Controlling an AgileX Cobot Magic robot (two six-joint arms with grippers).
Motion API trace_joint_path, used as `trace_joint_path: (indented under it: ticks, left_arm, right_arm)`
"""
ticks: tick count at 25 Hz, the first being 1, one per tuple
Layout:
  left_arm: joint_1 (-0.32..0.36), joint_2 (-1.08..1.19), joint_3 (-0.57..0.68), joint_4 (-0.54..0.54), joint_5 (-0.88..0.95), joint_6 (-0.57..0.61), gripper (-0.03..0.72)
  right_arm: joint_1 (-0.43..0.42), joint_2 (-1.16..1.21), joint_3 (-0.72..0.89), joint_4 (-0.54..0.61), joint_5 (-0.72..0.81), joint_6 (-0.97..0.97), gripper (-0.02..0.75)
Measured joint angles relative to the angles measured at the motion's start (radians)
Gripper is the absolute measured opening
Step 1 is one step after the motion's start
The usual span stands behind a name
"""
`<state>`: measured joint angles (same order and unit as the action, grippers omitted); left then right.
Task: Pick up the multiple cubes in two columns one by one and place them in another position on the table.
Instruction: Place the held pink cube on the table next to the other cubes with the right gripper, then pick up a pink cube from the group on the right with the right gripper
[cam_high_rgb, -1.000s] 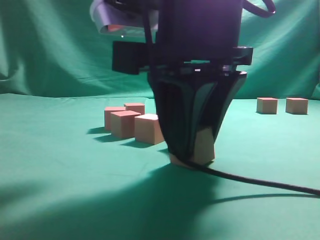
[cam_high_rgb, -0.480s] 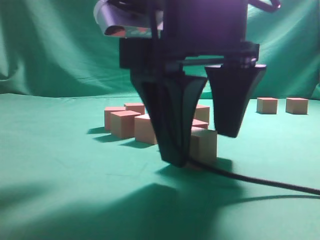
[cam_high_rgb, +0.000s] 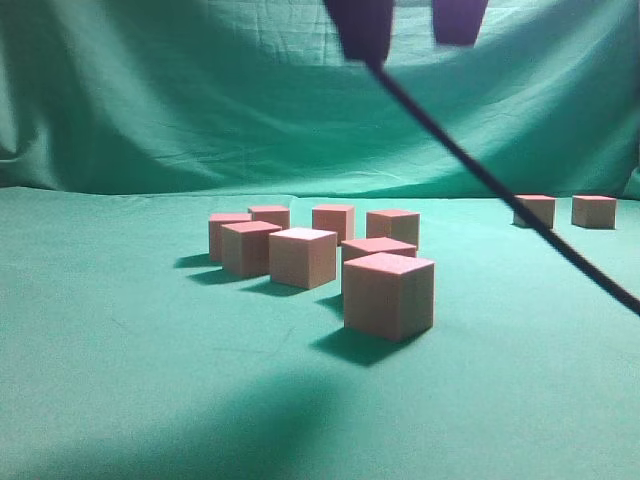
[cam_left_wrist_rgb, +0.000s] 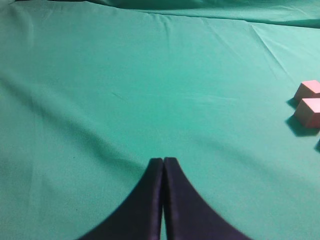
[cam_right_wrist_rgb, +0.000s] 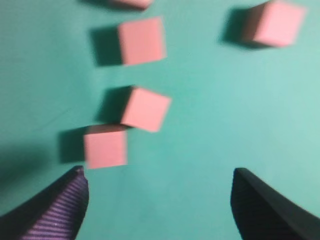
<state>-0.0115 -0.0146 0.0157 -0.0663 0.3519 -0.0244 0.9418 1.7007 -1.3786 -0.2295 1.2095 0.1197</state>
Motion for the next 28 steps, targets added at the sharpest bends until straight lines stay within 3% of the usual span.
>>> trace_joint_path:
  ticks: [4,8,13,17,22,23,28]
  left_arm:
    - [0.0,0.0,0.0,0.0,0.0,0.0,0.0]
    - [0.0,0.0,0.0,0.0,0.0,0.0,0.0]
    - [0.0,0.0,0.0,0.0,0.0,0.0,0.0]
    - [0.0,0.0,0.0,0.0,0.0,0.0,0.0]
    - [0.0,0.0,0.0,0.0,0.0,0.0,0.0]
    - [0.0,0.0,0.0,0.0,0.0,0.0,0.0]
    - [0.0,0.0,0.0,0.0,0.0,0.0,0.0]
  right_arm:
    - [-0.074,-0.117,-0.01,-0.13,0.009,0.065,0.559]
    - [-0.276,-0.193,-0.012,-0.163,0.007,0.121,0.559]
    - [-0.536,-0.192,-0.012,-0.053,-0.122,0.127,0.559]
    - [-0.672,-0.145,-0.012,0.07,-0.247,0.098,0.559]
    - [-0.72,-0.02,-0.041,0.124,-0.312,0.032,0.559]
    - [-0.72,0.015,-0.064,0.127,-0.312,0.021,0.515]
    - [-0.72,0.206,-0.224,0.135,-0.285,-0.021,0.515]
